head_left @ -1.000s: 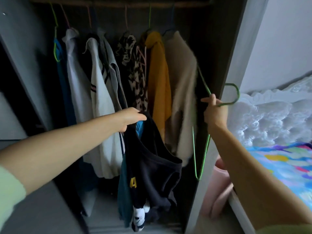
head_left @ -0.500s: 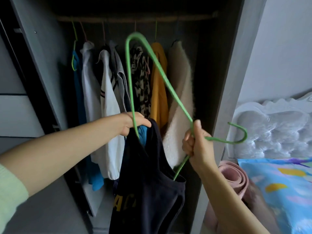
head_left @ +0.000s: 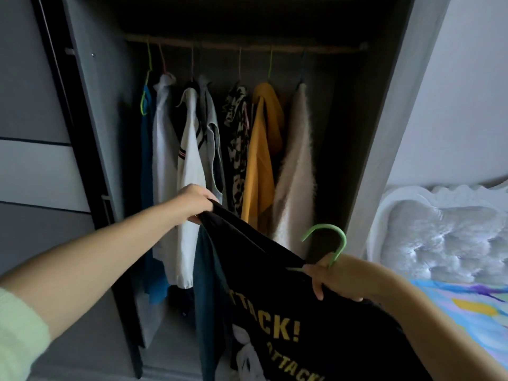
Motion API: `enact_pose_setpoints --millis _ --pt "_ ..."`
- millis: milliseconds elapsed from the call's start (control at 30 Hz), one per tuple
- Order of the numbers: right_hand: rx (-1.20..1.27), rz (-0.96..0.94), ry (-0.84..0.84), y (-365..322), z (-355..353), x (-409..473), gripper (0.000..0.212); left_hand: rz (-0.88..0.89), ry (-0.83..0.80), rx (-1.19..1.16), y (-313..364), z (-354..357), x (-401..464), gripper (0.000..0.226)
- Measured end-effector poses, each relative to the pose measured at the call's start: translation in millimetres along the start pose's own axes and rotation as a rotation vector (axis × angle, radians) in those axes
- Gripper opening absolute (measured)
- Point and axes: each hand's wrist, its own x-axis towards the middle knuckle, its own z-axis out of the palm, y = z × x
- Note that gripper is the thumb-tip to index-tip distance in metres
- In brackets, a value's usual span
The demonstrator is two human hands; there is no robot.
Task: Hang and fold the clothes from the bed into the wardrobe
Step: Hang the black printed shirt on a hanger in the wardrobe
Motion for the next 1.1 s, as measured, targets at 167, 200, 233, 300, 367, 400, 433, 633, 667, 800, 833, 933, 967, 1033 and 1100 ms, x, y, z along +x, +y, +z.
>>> enact_pose_setpoints --millis 167,200,233,300,367,400,433,633,667,800,833,933,967,1033,1100 --pt "0.31 -0.068 0.196 -21 -27 -7 0.037 0.298 -0.089 0.509 28 41 -33 0.024" --pt "0.282 -0.045 0.155 -25 -21 -6 0.034 0.315 -0.139 0.517 32 50 -37 0.022" --pt "0.269 -0.016 0.095 -28 -14 -5 0.031 0.307 -0.204 0.498 35 56 -40 0.022" --pt "0.348 -0.002 0.019 -28 -15 -10 0.025 0.259 -0.347 0.433 40 57 -48 0.023" --pt "0.498 -0.041 0.049 -25 -36 -26 0.017 0.349 -0.378 0.462 42 46 -50 0.029" --pt "0.54 -0.068 0.072 -23 -47 -34 0.016 0.454 -0.357 0.493 41 42 -51 0.036" --pt "0.543 -0.084 0.083 -24 -56 -42 0.017 0.557 -0.36 0.471 40 42 -53 0.04" --pt "0.434 -0.227 0.25 -11 -69 -67 0.023 0.815 -0.102 0.081 37 88 -65 0.043" --pt "0.351 -0.25 0.287 0 -68 -75 0.023 0.819 -0.028 0.057 34 88 -63 0.045" --pt "-0.1 -0.285 0.418 38 -52 -109 0.023 0.798 0.067 0.033 25 89 -54 0.041" --pt "-0.05 -0.284 0.389 40 -48 -117 0.024 0.81 0.05 0.035 26 95 -53 0.041" --pt "0.142 -0.293 0.317 41 -43 -139 0.023 0.814 -0.03 -0.042 40 116 -52 0.05" --pt "0.186 -0.295 0.346 40 -43 -143 0.023 0.804 -0.062 -0.083 46 124 -48 0.05" --pt "0.251 -0.298 0.436 36 -47 -147 0.025 0.747 -0.12 -0.133 60 140 -42 0.04" --pt "0.34 -0.234 0.501 30 -55 -147 0.027 0.682 -0.165 -0.17 80 153 -35 0.029"
